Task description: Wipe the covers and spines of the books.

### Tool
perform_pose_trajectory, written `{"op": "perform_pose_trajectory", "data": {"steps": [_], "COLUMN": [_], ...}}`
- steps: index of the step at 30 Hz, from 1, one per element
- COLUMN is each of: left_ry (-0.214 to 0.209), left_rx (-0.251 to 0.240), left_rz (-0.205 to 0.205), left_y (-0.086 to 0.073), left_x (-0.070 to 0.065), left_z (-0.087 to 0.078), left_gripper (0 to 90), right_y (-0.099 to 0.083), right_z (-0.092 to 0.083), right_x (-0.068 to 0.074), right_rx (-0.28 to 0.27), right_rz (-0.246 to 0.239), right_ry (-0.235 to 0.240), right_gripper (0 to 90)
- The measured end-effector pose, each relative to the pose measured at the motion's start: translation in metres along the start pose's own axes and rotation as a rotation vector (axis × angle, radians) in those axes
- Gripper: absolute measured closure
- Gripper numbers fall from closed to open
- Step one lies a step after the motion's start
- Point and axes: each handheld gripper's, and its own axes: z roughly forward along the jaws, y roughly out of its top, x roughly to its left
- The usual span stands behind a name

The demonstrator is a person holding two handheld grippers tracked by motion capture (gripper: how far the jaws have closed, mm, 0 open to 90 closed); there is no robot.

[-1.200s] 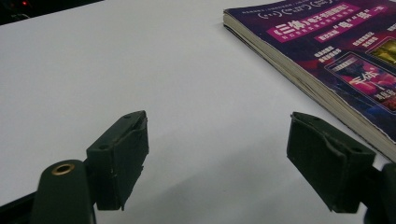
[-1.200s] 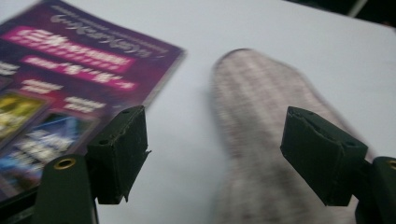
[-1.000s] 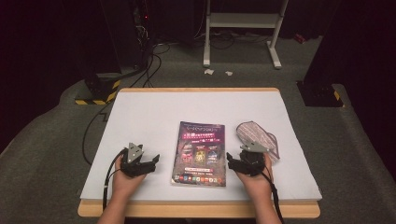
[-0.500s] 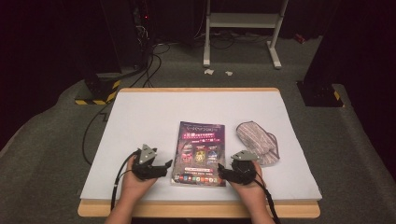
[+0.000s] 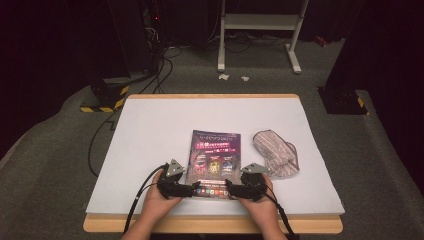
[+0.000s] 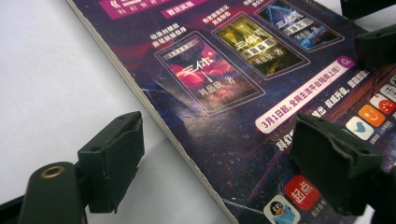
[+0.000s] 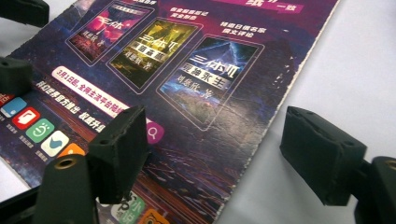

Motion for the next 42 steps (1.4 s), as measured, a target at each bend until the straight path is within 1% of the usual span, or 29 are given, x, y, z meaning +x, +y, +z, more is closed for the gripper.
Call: {"op": "perform_pose_trajectory", "data": {"steps": [5,10,11,14,20,22,24,26,27,29,34,37,39,40,41,42], "left_ry": [-0.022,-0.025,-0.022,-0.023,-0.02,-0.013,-0.001,-0.003,-0.006,-0.006,-0.002,0.0,0.001,0.002,0.003,0.004], "left_rx": [0.001,0.005,0.006,0.007,0.008,0.002,-0.001,0.0,0.0,-0.001,0.0,0.0,0.001,0.001,0.0,0.001], "left_rz": [0.0,-0.004,-0.001,-0.004,-0.01,-0.023,-0.026,-0.029,-0.031,-0.033,-0.034,-0.035,-0.036,-0.039,-0.039,-0.04], "left_y": [0.0,-0.001,-0.001,-0.001,-0.001,-0.001,-0.001,-0.001,-0.001,-0.001,-0.001,-0.001,-0.002,-0.002,-0.002,-0.002], "left_x": [-0.001,-0.003,-0.003,-0.004,-0.003,-0.003,-0.005,-0.005,-0.004,-0.004,-0.004,-0.004,-0.004,-0.004,-0.004,-0.004], "left_z": [0.0,0.0,0.0,0.001,0.001,0.0,0.001,0.001,0.001,0.001,0.001,0.001,0.001,0.0,0.0,0.0], "left_gripper": [22.0,23.8,23.8,24.3,24.8,26.6,26.3,26.2,26.2,26.2,25.8,25.8,25.8,25.7,25.8,25.8], "right_y": [0.0,0.001,0.001,0.001,0.002,0.002,0.002,0.001,0.001,0.001,0.001,0.003,0.004,0.005,0.008,0.008], "right_z": [0.002,0.002,0.002,0.002,0.003,0.003,0.002,0.0,-0.001,-0.001,-0.005,-0.011,-0.012,-0.015,-0.021,-0.021], "right_x": [0.005,0.004,0.004,0.005,0.007,0.006,0.002,-0.003,-0.007,-0.008,-0.005,-0.003,-0.002,-0.001,0.003,0.003], "right_rx": [0.005,0.004,0.004,0.003,0.0,-0.005,-0.017,-0.037,-0.044,-0.045,-0.063,-0.096,-0.104,-0.121,-0.156,-0.156], "right_rz": [0.008,0.046,0.046,0.05,0.087,0.12,0.163,0.218,0.245,0.248,0.237,0.227,0.231,0.224,0.21,0.21], "right_ry": [-0.001,0.013,0.013,0.009,-0.006,0.007,0.036,0.071,0.097,0.101,0.095,0.096,0.1,0.103,0.118,0.118], "right_gripper": [20.4,21.0,21.0,21.2,20.9,20.6,20.7,22.3,24.2,24.3,26.3,28.2,28.7,29.2,31.0,31.0]}}
